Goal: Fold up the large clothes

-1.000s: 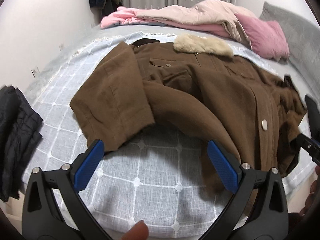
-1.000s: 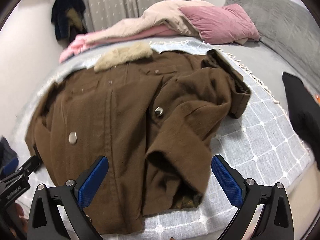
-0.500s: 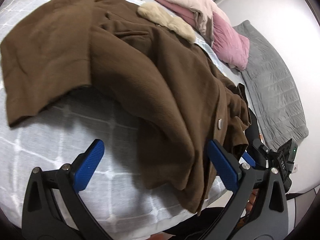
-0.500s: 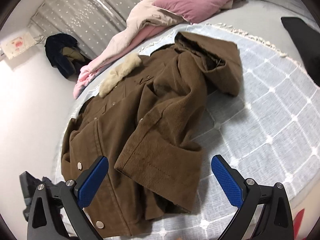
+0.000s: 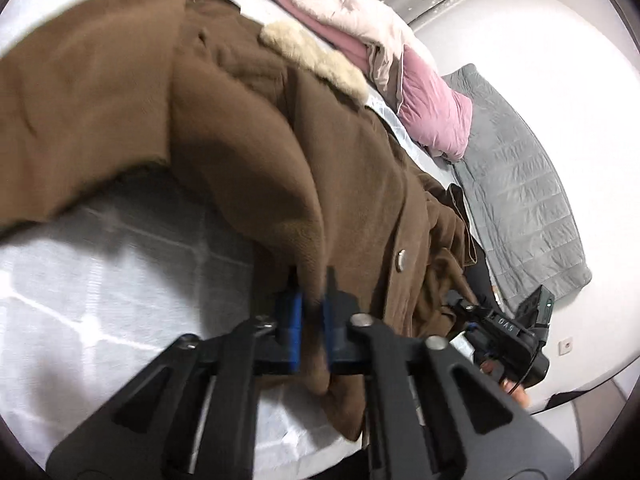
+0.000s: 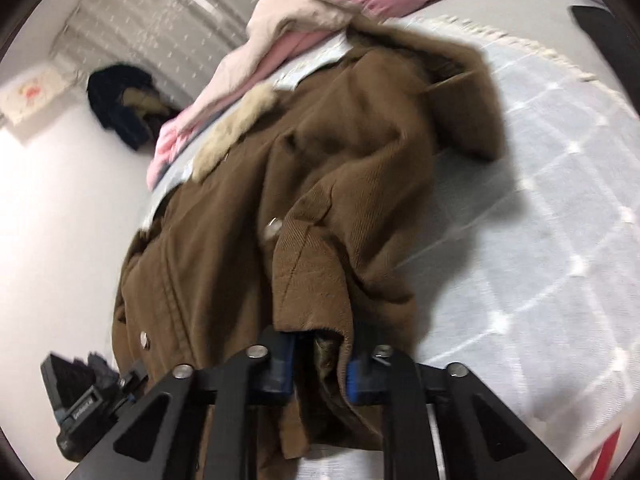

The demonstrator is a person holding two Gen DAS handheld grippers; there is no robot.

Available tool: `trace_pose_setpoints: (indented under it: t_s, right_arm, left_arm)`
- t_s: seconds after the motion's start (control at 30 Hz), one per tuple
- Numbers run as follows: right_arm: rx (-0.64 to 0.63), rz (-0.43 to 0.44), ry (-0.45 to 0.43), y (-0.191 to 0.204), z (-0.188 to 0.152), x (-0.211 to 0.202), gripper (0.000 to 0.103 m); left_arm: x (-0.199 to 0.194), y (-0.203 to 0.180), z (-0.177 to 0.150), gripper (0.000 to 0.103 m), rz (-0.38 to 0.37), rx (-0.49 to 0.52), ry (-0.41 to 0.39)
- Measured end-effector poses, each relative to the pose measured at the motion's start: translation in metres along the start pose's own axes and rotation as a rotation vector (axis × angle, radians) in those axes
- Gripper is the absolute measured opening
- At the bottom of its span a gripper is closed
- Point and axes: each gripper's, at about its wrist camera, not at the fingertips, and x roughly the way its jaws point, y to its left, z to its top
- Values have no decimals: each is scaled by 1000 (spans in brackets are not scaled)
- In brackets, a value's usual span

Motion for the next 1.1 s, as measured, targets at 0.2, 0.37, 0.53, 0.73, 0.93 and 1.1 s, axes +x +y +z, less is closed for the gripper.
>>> trace_pose_setpoints:
  t_s: [0.2,0.37,0.53,0.73,0.93,1.1]
  right_arm:
    - [20,-38,-141,-20,6,-62,6]
    - [6,-86,-215,-31,18,-110,5]
    - [-38,-192,-127,-49,13,-115,6]
    - [6,-389,62,-87,-6,-77,22]
    - [0,-399,-23,-71,2,-88,53]
    - [-79,-322,-33,-22,12,-82,58]
  left_arm:
    - [-53,-8,-5,4,175,117,-17]
    - [-116,-13,-6,3,270,183,-114]
    - [-135,21,-10,3,435,211,-43]
    - [-131,68,-6,17,582,194,56]
    - [-97,59,4,68,476,193,86]
    - [-71,64,21,76,563,178,76]
